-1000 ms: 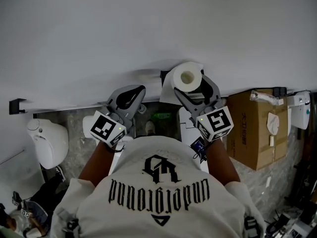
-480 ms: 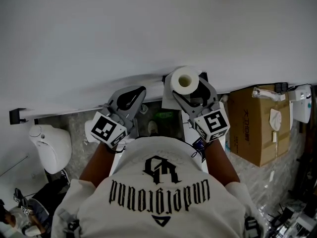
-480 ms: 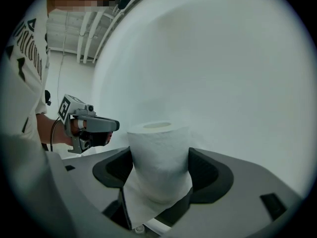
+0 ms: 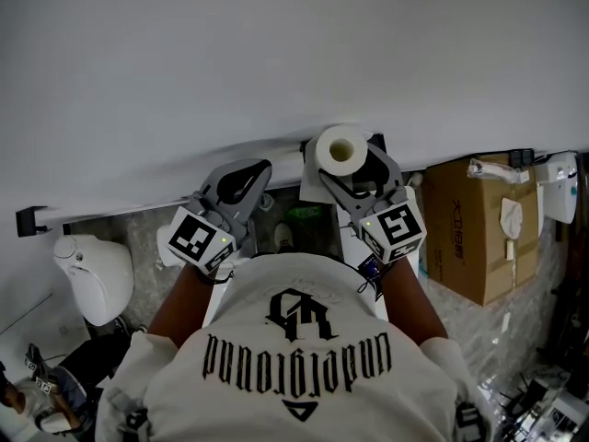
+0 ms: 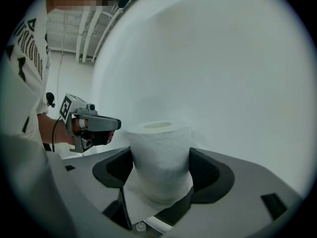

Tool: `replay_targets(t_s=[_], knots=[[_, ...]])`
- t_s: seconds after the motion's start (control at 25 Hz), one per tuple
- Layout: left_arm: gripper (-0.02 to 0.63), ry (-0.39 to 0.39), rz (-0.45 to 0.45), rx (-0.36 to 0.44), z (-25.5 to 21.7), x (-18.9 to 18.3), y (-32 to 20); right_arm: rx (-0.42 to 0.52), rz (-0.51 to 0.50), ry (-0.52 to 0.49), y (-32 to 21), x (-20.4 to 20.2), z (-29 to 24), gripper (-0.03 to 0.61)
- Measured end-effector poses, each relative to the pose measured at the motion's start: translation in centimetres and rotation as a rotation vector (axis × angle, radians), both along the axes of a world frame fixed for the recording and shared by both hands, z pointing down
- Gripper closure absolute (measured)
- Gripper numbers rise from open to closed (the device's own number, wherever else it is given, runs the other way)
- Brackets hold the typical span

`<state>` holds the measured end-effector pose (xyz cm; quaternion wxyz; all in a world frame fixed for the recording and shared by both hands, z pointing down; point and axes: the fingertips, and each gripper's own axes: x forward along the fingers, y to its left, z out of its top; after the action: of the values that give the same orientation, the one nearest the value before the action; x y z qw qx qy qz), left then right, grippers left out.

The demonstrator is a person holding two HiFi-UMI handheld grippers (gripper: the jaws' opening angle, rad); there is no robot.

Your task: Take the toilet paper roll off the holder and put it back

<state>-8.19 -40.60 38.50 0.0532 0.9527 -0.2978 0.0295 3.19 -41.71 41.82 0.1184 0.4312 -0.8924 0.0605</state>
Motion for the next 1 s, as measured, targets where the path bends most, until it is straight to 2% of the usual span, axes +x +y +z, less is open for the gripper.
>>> replay_targets(t_s=[0.32,0.64,1.0], knots=[[0.6,0.006,-0.007,0.009,-0.4,-0.1,0.5,-0.043,0.002,0.069,0.1,0.5,0.7,0.258],[0.6,0.011,-0.025,0.018,-0.7,-0.1,1.5,-0.036,0.009,0.074,1.0,1.2,0.6,0.256],[0.6,0.009,-0.039,0.024,-0.9,1.4,3.7,0.011,0.0,0.046,2.7,2.4,-1.1,0.258]])
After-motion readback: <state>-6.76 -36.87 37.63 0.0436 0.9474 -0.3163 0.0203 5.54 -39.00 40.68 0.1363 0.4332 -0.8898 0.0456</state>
